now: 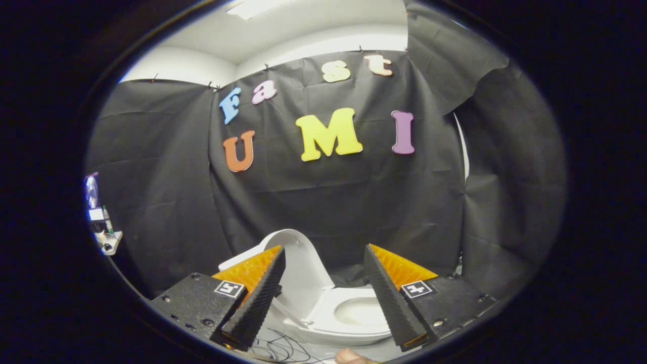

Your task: Open the toilet lid.

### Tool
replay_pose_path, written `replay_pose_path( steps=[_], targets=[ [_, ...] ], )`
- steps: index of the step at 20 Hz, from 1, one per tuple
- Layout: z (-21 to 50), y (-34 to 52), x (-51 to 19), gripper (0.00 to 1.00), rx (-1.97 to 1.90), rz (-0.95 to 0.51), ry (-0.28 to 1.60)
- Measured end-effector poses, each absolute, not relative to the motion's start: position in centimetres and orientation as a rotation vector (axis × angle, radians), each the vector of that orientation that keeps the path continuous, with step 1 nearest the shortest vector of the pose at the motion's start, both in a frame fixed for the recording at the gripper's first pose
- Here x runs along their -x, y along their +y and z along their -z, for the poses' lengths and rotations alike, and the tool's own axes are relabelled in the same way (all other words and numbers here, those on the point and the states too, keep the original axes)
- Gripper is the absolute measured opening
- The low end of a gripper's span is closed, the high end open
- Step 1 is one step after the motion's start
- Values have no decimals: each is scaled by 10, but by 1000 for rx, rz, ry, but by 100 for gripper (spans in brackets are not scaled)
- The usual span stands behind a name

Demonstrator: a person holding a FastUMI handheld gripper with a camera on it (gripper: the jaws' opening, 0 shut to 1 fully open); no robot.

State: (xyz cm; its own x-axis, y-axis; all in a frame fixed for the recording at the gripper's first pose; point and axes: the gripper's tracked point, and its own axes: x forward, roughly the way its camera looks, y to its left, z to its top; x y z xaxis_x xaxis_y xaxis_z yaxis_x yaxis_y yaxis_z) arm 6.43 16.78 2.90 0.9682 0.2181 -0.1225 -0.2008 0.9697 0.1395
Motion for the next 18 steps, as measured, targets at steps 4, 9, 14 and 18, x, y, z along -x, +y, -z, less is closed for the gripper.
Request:
replay_pose_path(
  steps=[4, 9, 14, 18],
  targets=[
    [-43, 147, -44, 98, -106, -189, 79],
    [-45, 115, -26, 98, -109, -151, 60],
    [-44, 89, -10, 98, -118, -118, 46],
    [-51, 76, 0, 98, -126, -109, 16]
  ],
)
